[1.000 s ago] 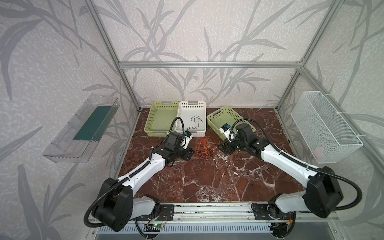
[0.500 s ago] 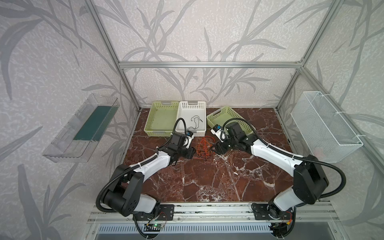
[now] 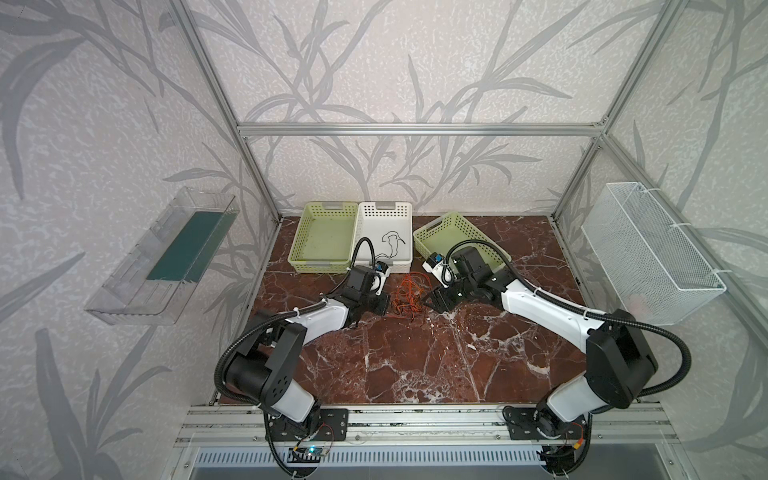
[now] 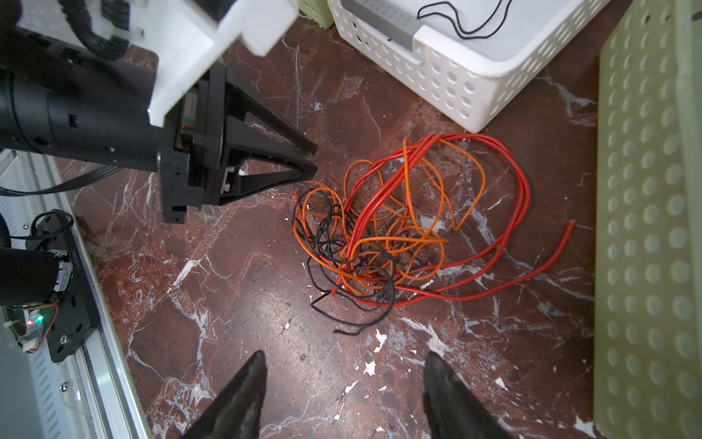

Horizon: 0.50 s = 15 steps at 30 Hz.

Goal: Untangle the cables
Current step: 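Move both grippers down over the red and orange cable pile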

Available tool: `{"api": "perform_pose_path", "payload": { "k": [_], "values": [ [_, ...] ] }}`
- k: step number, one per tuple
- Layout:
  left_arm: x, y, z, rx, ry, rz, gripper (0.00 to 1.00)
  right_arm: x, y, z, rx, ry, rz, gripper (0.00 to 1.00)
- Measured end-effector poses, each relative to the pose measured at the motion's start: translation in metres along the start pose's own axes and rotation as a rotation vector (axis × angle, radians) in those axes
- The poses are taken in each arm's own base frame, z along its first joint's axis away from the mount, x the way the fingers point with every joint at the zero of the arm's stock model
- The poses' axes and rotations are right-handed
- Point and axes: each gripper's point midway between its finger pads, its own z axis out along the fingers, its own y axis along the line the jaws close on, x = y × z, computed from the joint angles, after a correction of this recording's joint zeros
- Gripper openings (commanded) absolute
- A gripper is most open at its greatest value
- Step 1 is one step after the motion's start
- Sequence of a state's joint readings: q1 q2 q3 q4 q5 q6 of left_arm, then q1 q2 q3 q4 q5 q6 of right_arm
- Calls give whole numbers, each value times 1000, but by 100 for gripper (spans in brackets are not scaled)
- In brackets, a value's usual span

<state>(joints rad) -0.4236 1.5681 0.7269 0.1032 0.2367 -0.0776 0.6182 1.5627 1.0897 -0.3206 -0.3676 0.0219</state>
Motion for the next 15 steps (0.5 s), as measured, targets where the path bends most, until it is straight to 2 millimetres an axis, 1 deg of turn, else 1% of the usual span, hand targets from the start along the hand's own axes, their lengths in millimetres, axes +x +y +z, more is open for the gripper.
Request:
{"api": "perform_pose_path", "payload": {
  "k": [2, 6, 8, 11, 15],
  "values": [
    [1, 0, 1, 1, 2, 0, 0, 0, 0, 0, 0, 0, 3, 65],
    [-2, -2, -1, 13, -4, 0, 0, 1, 0, 0, 0, 4, 8, 64],
    [-6, -5, -7, 19, -17, 1, 0, 2, 0, 0, 0, 7, 10, 64],
    [-24, -12, -28, 30, -76, 13, 0, 3, 1, 0, -1, 12, 10, 64],
    [-56, -25, -68, 51, -208, 41, 0, -2, 7, -4, -23, -6, 0, 63]
  ]
}}
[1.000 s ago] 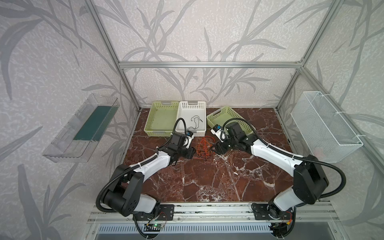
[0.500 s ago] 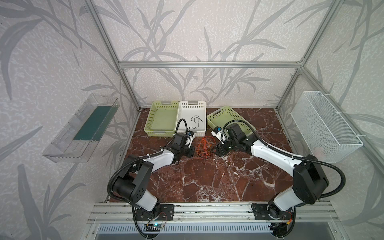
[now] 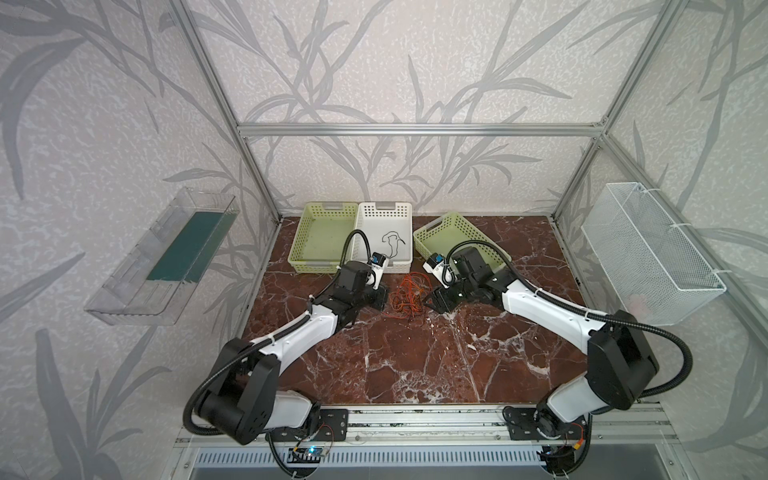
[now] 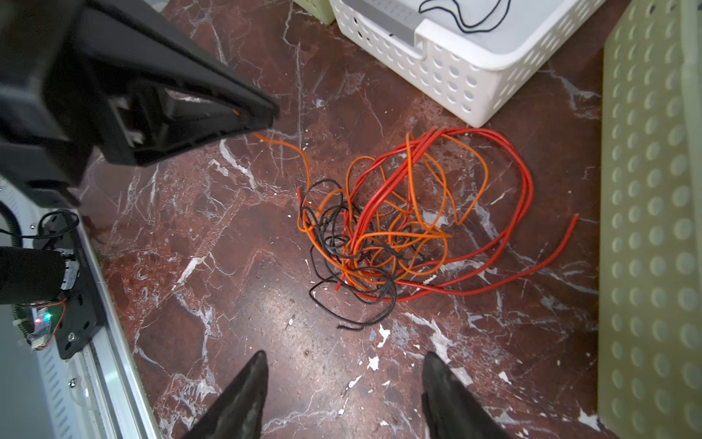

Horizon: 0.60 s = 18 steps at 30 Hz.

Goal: Untangle the cables
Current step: 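Move both grippers down over the red and orange cable pile, then grasp an orange cable with the right gripper and lift it upward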

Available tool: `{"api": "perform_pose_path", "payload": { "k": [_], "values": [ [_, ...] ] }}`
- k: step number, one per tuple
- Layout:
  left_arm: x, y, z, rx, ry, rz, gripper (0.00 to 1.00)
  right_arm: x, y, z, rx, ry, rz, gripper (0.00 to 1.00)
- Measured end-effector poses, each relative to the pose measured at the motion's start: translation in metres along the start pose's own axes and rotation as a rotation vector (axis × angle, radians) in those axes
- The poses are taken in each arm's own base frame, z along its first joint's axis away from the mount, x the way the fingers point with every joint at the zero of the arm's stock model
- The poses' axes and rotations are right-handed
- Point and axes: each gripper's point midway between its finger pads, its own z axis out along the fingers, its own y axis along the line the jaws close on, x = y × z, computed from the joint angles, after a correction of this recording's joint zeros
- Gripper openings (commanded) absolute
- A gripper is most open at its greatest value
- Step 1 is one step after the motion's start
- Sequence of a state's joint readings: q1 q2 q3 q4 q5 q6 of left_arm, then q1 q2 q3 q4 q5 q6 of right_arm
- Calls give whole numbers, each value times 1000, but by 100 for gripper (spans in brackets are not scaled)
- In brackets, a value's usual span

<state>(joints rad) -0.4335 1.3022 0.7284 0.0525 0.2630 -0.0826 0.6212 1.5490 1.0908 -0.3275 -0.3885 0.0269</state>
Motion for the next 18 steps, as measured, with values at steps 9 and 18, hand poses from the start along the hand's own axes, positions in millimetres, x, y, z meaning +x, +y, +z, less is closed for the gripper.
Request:
{"api": "perform_pose_path", "payload": {
  "k": [9, 18],
  "values": [
    [-49, -30, -51, 47, -135, 47, 0, -24, 51, -5, -151, -226, -230, 64],
    [-85, -58, -81, 104, -201, 71, 0, -47, 57, 23, -172, -361, -306, 66]
  ]
}}
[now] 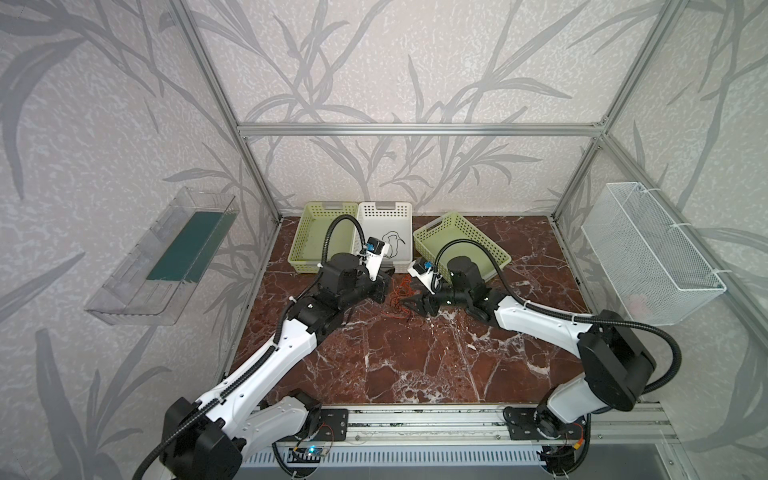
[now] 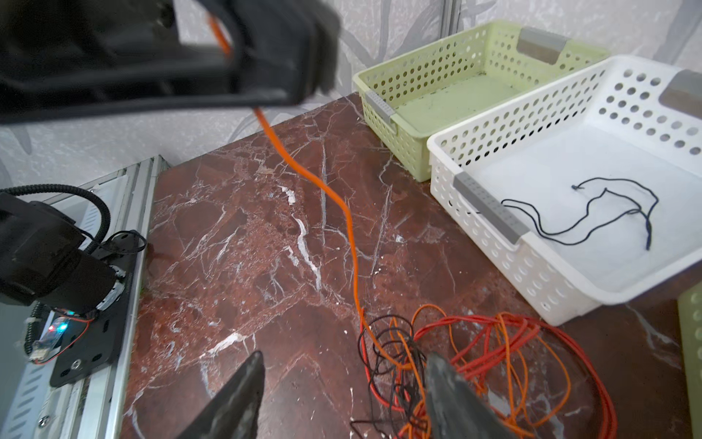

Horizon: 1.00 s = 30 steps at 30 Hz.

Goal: Untangle the cables
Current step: 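Grasp an orange cable with the right gripper and lift it upward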

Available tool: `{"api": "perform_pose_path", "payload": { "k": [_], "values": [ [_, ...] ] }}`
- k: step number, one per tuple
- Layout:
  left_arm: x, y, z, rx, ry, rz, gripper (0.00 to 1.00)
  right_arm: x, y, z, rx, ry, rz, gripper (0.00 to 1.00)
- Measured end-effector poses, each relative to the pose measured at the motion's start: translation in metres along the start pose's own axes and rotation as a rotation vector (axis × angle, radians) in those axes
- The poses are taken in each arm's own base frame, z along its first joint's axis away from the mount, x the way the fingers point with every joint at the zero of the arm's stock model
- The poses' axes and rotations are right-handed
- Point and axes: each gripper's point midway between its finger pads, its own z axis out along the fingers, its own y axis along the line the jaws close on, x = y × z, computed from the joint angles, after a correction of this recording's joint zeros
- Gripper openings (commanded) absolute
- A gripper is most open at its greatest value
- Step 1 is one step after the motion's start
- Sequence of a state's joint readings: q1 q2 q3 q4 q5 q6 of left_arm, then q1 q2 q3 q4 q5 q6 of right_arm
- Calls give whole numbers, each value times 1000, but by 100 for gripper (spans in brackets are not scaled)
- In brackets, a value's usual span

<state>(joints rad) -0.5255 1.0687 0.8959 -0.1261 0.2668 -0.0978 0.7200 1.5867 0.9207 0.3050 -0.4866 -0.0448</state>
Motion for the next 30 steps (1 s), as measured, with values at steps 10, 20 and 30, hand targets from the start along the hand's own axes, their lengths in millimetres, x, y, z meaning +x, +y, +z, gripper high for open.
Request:
{"api": "perform_pose_path", "payload": {
  "k": [10, 20, 30],
  "values": [
    [-45, -17, -16, 33, -80, 18, 0, -6, -12, 27, 22, -53, 41, 12],
    [-47, -14, -33, 3, -132, -3, 99, -56, -23, 4, 78, -169, 108, 0],
    [1, -6, -41, -18, -185, 10, 93, -121, -51, -32, 27, -312, 246, 0]
  ]
}}
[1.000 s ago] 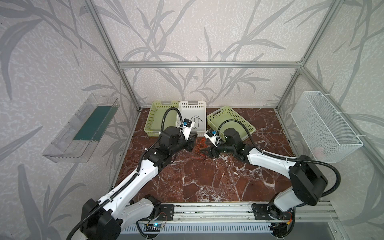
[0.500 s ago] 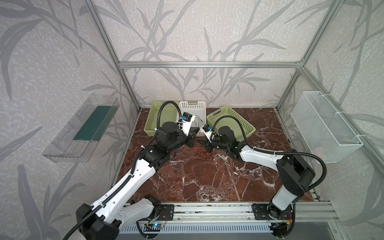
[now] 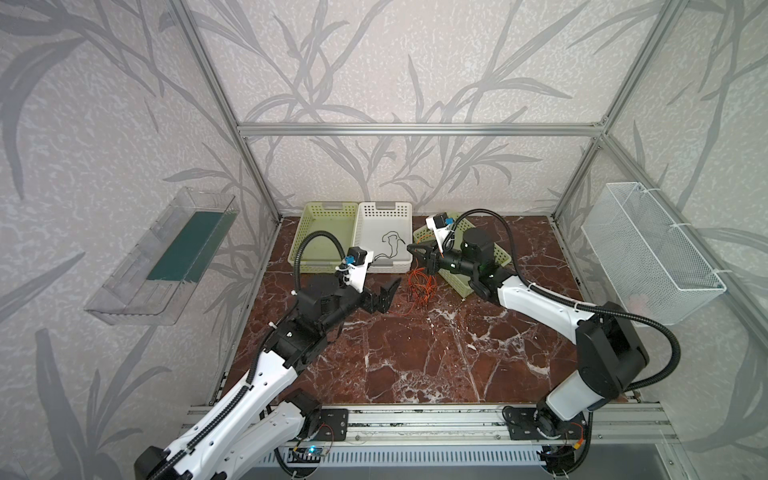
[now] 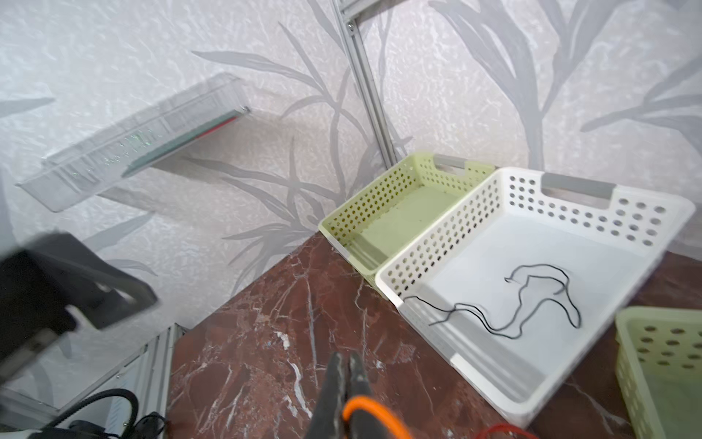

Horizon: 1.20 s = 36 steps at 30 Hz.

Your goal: Untangle the cables

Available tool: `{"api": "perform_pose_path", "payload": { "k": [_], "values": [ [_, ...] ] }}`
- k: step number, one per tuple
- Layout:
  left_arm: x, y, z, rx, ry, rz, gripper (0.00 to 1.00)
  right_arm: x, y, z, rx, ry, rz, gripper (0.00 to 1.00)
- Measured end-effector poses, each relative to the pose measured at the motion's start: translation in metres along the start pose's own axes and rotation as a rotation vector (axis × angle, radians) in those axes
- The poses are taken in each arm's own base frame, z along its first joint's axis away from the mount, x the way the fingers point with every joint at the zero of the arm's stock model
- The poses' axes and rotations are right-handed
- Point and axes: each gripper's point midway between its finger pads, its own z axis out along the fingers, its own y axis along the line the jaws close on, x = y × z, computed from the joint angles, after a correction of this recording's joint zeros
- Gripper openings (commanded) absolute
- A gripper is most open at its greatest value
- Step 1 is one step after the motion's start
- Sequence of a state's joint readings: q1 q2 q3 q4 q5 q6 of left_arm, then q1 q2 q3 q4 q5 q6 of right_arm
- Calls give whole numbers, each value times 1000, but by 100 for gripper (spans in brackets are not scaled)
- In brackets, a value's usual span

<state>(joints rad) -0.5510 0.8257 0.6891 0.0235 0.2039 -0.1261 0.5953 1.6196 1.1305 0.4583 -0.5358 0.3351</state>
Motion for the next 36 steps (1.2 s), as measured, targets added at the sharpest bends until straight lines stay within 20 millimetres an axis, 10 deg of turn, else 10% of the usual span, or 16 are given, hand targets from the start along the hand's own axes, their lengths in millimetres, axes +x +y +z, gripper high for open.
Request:
{"api": "perform_pose_path", "payload": {
  "k": [6, 13, 16, 19, 23, 28, 36],
  "values": [
    [60, 2, 35, 47, 113, -28, 92, -16, 24, 2, -89, 8, -2, 0],
    [47, 2, 83, 80, 98, -43, 88, -15, 35, -4, -112, 41, -18, 0],
    [34, -1, 99, 103, 75, -53, 77, -17, 40, -9, -119, 42, -31, 0],
    [30, -2, 109, 115, 59, -64, 37, -21, 45, -12, -130, 37, -43, 2],
    [29, -5, 112, 136, 51, -79, 0, -21, 43, -13, -124, 38, -47, 23],
    [15, -9, 111, 154, 19, -88, 0, -27, 29, -21, -82, 27, -56, 62],
    [-6, -12, 107, 155, 10, -111, 0, -41, 25, -83, 12, -45, -190, 76]
  ]
}}
